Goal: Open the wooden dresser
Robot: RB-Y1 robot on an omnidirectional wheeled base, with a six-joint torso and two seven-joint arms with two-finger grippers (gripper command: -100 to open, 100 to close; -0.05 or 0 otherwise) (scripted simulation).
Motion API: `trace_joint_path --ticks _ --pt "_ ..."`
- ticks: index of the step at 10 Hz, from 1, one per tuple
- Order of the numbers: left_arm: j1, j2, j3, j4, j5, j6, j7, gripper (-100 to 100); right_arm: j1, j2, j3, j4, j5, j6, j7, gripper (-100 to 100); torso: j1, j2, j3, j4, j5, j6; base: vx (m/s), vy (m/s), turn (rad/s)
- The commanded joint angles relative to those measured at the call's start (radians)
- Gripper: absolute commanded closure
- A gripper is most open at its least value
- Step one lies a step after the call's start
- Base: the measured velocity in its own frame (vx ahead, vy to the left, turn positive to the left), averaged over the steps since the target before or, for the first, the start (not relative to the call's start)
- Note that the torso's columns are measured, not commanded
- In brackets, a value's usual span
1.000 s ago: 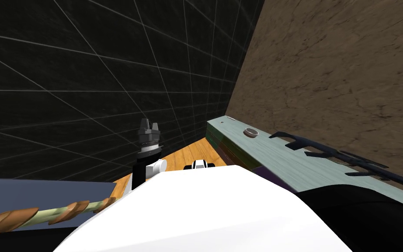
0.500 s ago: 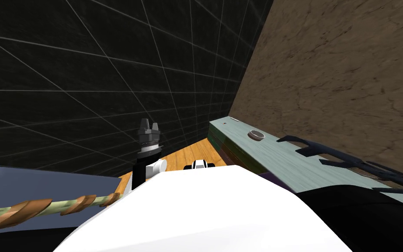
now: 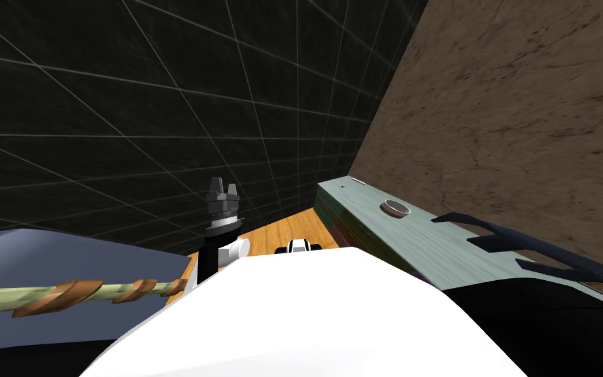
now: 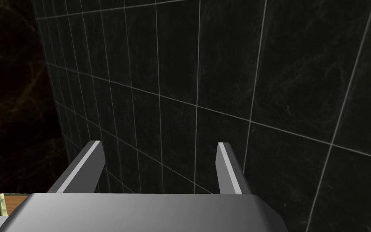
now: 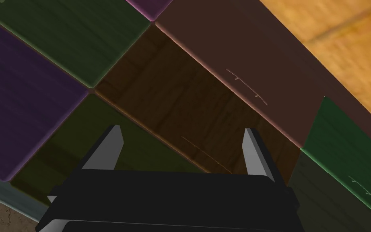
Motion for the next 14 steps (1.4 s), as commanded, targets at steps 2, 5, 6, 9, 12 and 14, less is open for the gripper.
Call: trace_joint_path --ticks 2,5,6,9,12,14 --pt "0.0 0.0 0.0 0.0 0.0 0.0 0.0 0 -0.031 -0.008 0.019 0.089 0.069 0.112 0.007 -100 0.0 0.0 0.0 0.0 0.0 0.0 0.038 -0.014 0.119" --pt "0.0 0.0 0.0 0.0 0.0 0.0 0.0 0 -0.048 -0.012 0.028 0.16 0.102 0.165 0.006 -100 0.0 0.0 0.0 0.0 0.0 -0.001 0.032 -0.014 0.099" --pt "0.0 0.0 0.0 0.0 0.0 0.0 0.0 0 -0.066 -0.017 0.036 0.195 0.133 0.209 0.005 -100 0.0 0.0 0.0 0.0 0.0 0.0 0.029 -0.02 0.162" --pt "0.0 0.0 0.0 0.0 0.0 0.0 0.0 0 -0.099 -0.029 0.05 0.292 0.19 0.277 0.004 -100 0.0 0.0 0.0 0.0 0.0 0.0 0.029 -0.033 0.127" --pt "0.0 0.0 0.0 0.0 0.0 0.0 0.0 0 -0.129 -0.043 0.061 0.368 0.238 0.352 0.003 -100 0.001 0.0 0.0 0.0 0.0 0.0 0.026 -0.033 0.124" --pt "0.0 0.0 0.0 0.0 0.0 0.0 0.0 0 -0.143 -0.049 0.066 0.405 0.26 0.383 0.002 -100 0.0 0.0 0.0 0.0 0.0 0.0 0.018 -0.033 0.079"
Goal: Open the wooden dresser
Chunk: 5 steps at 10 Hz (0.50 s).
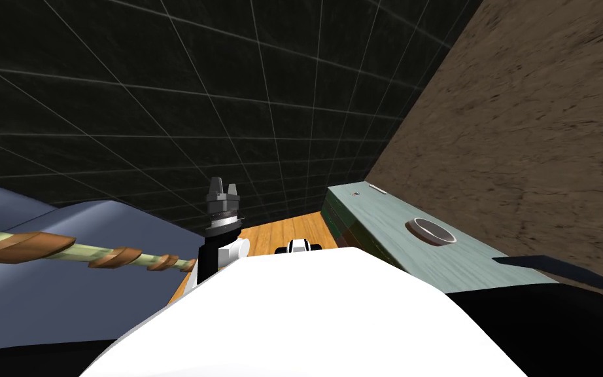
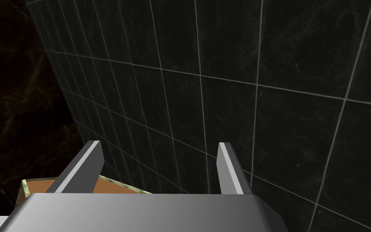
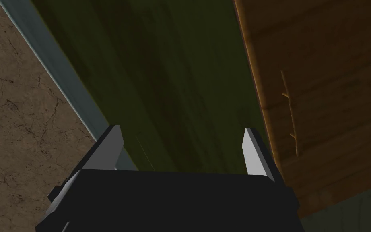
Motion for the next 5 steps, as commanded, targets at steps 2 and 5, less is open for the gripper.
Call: trace_joint_path --ticks 2,5 --pt "0.0 0.0 0.0 0.0 0.0 0.0 0.0 0 -0.037 -0.013 0.009 0.088 0.044 0.057 -0.007 -100 0.001 0.0 0.0 0.0 0.0 0.0 0.016 -0.023 0.067" --pt "0.0 0.0 0.0 0.0 0.0 0.0 0.0 0 -0.057 -0.024 0.016 0.133 0.075 0.099 -0.007 -100 0.0 0.0 0.0 0.0 0.0 0.0 0.011 -0.024 0.081"
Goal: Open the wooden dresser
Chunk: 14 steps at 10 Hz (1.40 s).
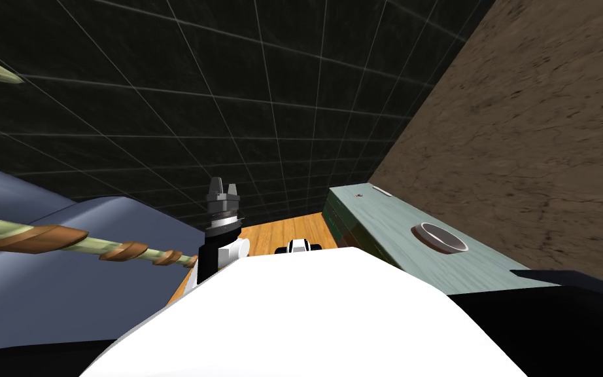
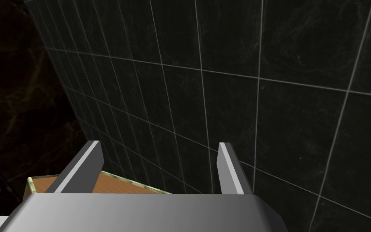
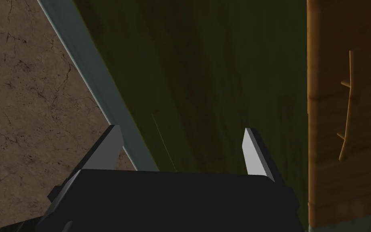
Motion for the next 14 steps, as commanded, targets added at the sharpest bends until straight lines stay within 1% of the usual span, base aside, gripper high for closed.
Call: trace_joint_path --ticks 1,2,3,4,5,6,7,8,9,10,11,12,13,14 --pt "0.0 0.0 0.0 0.0 0.0 0.0 0.0 0 -0.013 -0.007 0.005 0.031 0.023 0.034 0.001 -100 0.0 0.0 0.0 0.0 0.0 0.0 0.011 -0.025 0.041" --pt "0.0 0.0 0.0 0.0 0.0 0.0 0.0 0 -0.021 -0.011 0.008 0.047 0.035 0.05 0.001 -100 0.0 0.0 0.0 0.0 0.0 0.0 0.01 -0.02 0.043" --pt "0.0 0.0 0.0 0.0 0.0 0.0 0.0 0 -0.021 -0.011 0.008 0.047 0.035 0.05 0.001 -100 0.0 0.0 0.0 0.0 0.0 0.0 0.005 -0.016 0.024" --pt "0.0 0.0 0.0 0.0 0.0 0.0 0.0 0 -0.026 -0.015 0.009 0.059 0.043 0.061 0.001 -100 0.001 0.0 0.0 0.0 0.0 0.0 0.003 -0.012 0.044" --pt "0.0 0.0 0.0 0.0 0.0 0.0 0.0 0 -0.022 -0.014 0.008 0.048 0.039 0.056 0.005 -100 0.001 0.0 0.0 0.0 0.0 0.0 0.002 -0.006 0.012" --pt "0.0 0.0 0.0 0.0 0.0 0.0 0.0 0 -0.03 -0.044 0.001 0.05 0.027 0.028 0.009 -100 0.001 0.0 0.0 0.0 0.0 0.0 -0.006 -0.054 0.022" --pt "0.0 0.0 0.0 0.0 0.0 0.0 0.0 0 -0.03 -0.044 0.001 0.042 0.027 0.028 0.009 -100 -0.003 0.001 0.0 0.0 0.0 0.0 -0.014 -0.054 0.016" --pt "0.0 0.0 0.0 0.0 0.0 0.0 0.0 0 -0.03 -0.044 0.001 0.05 0.027 0.028 0.009 -100 -0.006 0.0 0.001 0.0 -0.001 0.0 -0.009 -0.001 0.004" --pt "0.0 0.0 0.0 0.0 0.0 0.0 0.0 0 -0.029 -0.036 0.003 0.037 0.028 0.035 0.019 -100 -0.009 -0.001 0.001 0.0 0.0 0.0 -0.003 0.011 0.003" --pt "0.0 0.0 0.0 0.0 0.0 0.0 0.0 0 -0.031 -0.036 0.003 0.04 0.028 0.034 0.016 100 -0.007 -0.001 0.0 0.0 -0.002 0.001 -0.002 0.008 -0.001" --pt "0.0 0.0 0.0 0.0 0.0 0.0 0.0 0 -0.033 -0.052 -0.001 0.028 0.024 0.026 0.03 100 -0.005 -0.001 0.0 0.0 -0.002 0.0 -0.027 0.122 0.002" --pt "0.0 0.0 0.0 0.0 0.0 0.0 0.0 0 -0.034 -0.057 -0.002 0.024 0.022 0.023 0.034 100 0.006 0.001 0.0 0.0 0.003 0.001 -0.035 0.216 -0.018" --pt "0.0 0.0 0.0 0.0 0.0 0.0 0.0 0 -0.035 -0.062 -0.003 0.02 0.021 0.02 0.038 100 0.011 0.001 0.0 0.0 0.004 0.001 -0.044 0.199 -0.018" --pt "0.0 0.0 0.0 0.0 0.0 0.0 0.0 0 -0.036 -0.073 -0.006 0.012 0.018 0.014 0.047 100 0.005 0.001 0.0 0.0 0.002 0.0 -0.049 0.206 -0.005"
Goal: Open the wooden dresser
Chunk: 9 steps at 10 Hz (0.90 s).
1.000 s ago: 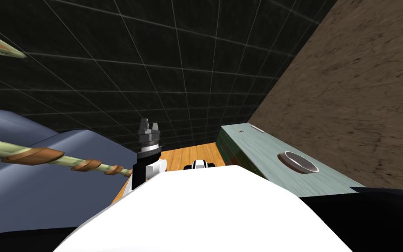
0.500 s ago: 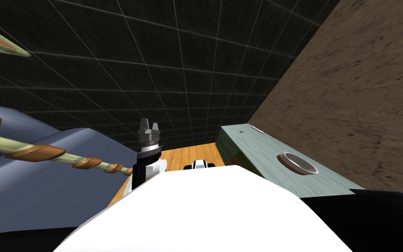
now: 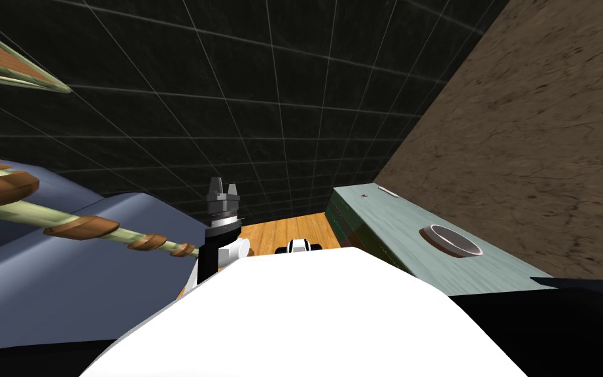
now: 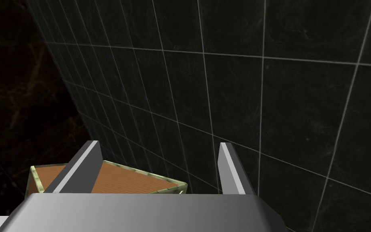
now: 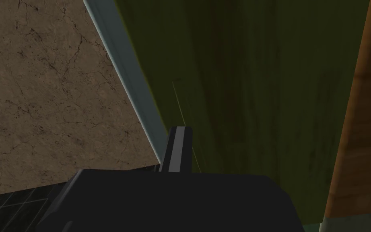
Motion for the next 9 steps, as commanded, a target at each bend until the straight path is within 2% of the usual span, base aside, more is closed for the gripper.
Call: trace_joint_path --ticks 1,2,3,4,5,6,7,8,9 --pt "0.0 0.0 0.0 0.0 0.0 0.0 0.0 0 -0.011 -0.022 -0.006 -0.005 -0.006 -0.018 0.014 100 -0.004 0.0 0.0 0.0 -0.002 0.0 -0.037 0.247 -0.01" --pt "0.0 0.0 0.0 0.0 0.0 0.0 0.0 0 -0.003 -0.019 -0.005 -0.013 -0.005 -0.011 0.013 100 -0.004 -0.002 -0.001 0.0 -0.002 0.0 -0.015 0.12 -0.011" --pt "0.0 0.0 0.0 0.0 0.0 0.0 0.0 0 -0.012 -0.047 -0.014 -0.012 -0.011 -0.024 0.024 -100 -0.012 -0.003 -0.001 -0.001 -0.003 0.0 0.05 -0.032 0.029" --pt "0.0 0.0 0.0 0.0 0.0 0.0 0.0 0 -0.012 -0.047 -0.014 -0.012 -0.011 -0.024 0.024 -100 -0.018 -0.006 -0.003 -0.001 -0.005 0.0 0.066 -0.079 0.031" --pt "0.0 0.001 0.001 0.0 0.0 0.0 0.0 0 -0.019 -0.07 -0.022 -0.01 -0.015 -0.034 0.032 -100 -0.015 -0.004 -0.003 -0.001 -0.005 0.0 0.08 -0.098 0.026" --pt "0.0 0.001 0.001 0.0 0.0 0.0 0.0 0 -0.019 -0.07 -0.022 -0.024 -0.015 -0.034 0.032 -100 -0.009 -0.003 -0.002 -0.001 -0.003 0.0 0.061 -0.111 0.008" --pt "0.0 0.001 0.001 0.0 0.0 0.0 0.0 0 -0.019 -0.07 -0.022 -0.01 -0.015 -0.034 0.032 -100 -0.006 -0.001 0.0 0.0 -0.002 0.0 0.037 -0.068 0.004" --pt "0.0 0.001 0.001 0.0 0.0 0.0 0.0 0 -0.013 -0.072 -0.022 -0.028 -0.015 -0.031 0.041 -100 -0.002 0.001 0.001 0.0 -0.001 0.0 0.017 -0.024 0.001" --pt "0.0 0.0 0.0 0.0 0.0 0.0 0.0 0 -0.014 -0.072 -0.022 -0.025 -0.015 -0.032 0.038 -100 0.0 0.002 0.001 0.001 -0.001 0.0 0.005 -0.008 0.0"
